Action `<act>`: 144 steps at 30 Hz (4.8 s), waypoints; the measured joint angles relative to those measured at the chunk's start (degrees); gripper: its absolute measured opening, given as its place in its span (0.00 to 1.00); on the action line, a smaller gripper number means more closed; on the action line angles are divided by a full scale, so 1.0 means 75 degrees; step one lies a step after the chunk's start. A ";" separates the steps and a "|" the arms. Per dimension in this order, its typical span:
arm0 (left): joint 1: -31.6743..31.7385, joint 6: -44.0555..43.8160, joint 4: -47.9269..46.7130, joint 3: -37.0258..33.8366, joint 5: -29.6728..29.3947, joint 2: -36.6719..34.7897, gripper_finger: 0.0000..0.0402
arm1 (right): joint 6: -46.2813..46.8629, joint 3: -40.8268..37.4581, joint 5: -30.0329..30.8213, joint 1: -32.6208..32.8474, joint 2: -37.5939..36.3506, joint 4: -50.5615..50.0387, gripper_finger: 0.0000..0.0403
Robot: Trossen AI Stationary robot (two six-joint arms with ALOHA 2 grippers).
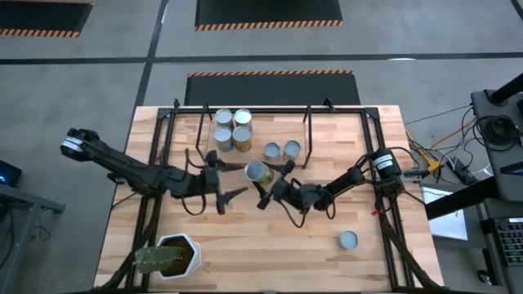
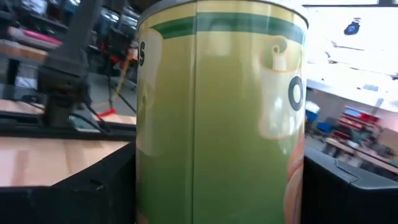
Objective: Pick and place cans onto a shelf
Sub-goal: Put the large canned oranges on the shelf
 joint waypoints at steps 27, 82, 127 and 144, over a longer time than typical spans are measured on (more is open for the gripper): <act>0.0483 -0.0277 0.1405 0.0000 -0.1283 0.2021 0.96 | -0.0033 -0.0102 -0.0045 0.0002 -0.0003 -0.0076 0.74; 0.1433 -0.5591 -0.2403 0.0000 -0.3517 0.2676 0.78 | -0.0109 -0.0107 0.1252 0.0554 -0.1317 -0.1987 0.89; 0.2066 -0.5176 -0.1959 0.0000 -0.3584 0.2936 0.83 | -0.0033 -0.0110 0.1281 0.0551 -0.1309 -0.2036 0.89; 0.1769 -0.4969 -0.1936 0.0000 -0.3497 0.2581 0.89 | -0.0042 -0.0110 0.1281 0.0551 -0.1306 -0.2054 0.89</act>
